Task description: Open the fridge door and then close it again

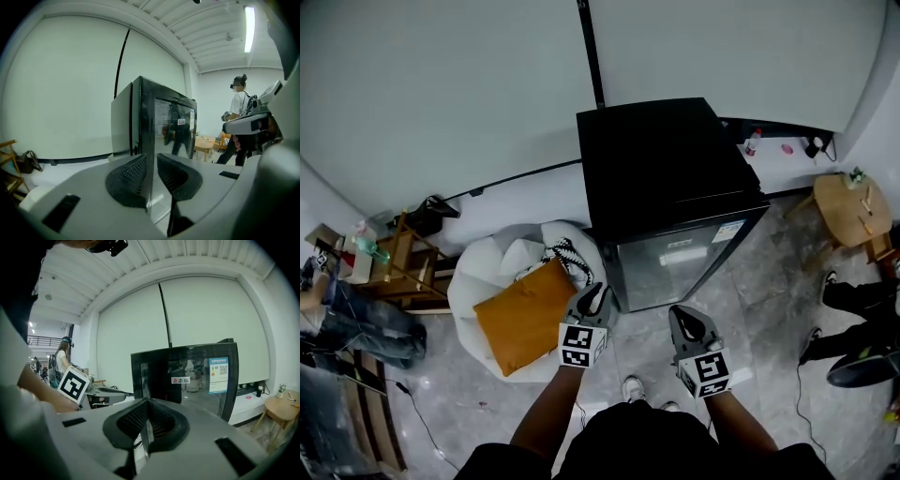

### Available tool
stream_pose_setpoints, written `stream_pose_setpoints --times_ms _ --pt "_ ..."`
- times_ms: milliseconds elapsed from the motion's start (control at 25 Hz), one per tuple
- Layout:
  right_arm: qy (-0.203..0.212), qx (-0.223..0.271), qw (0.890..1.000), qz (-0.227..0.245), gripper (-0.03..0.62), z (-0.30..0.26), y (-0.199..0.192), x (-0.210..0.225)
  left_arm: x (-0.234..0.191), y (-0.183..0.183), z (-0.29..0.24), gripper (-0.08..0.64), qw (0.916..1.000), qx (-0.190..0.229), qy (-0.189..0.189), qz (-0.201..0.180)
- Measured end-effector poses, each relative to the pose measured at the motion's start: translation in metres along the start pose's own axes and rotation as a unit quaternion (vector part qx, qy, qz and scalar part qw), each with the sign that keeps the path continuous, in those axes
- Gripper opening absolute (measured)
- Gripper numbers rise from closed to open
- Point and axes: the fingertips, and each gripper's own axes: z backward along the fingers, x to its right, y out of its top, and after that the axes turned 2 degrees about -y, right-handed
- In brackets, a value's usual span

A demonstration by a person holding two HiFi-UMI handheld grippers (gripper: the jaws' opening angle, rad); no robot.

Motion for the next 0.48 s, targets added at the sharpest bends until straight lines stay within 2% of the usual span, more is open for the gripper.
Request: stream_pose_setpoints --times_ms 40,120,320,480 --pt "0.000 0.000 1.000 -0.002 0.017 -0.001 0.000 0.000 -0.001 0.000 -0.004 0.104 1.0000 -0.004 -0.006 0.001" --pt "-0.001 -0.001 1.000 -0.003 0.018 -0.002 -0.001 -0.001 -0.001 -0.001 -0.013 0.126 0.9997 -0.015 -0.018 0.003" --pt "-0.006 -0.008 1.000 0.000 0.018 0.002 -0.005 0.001 -0.003 -0.008 -0.034 0.127 0.9989 -0.041 -0.022 -0.002" --pt "-0.014 -0.013 1.000 -0.003 0.017 0.003 -0.009 0.004 -0.013 -0.009 -0.044 0.127 0.9987 -0.050 -0.011 -0.004"
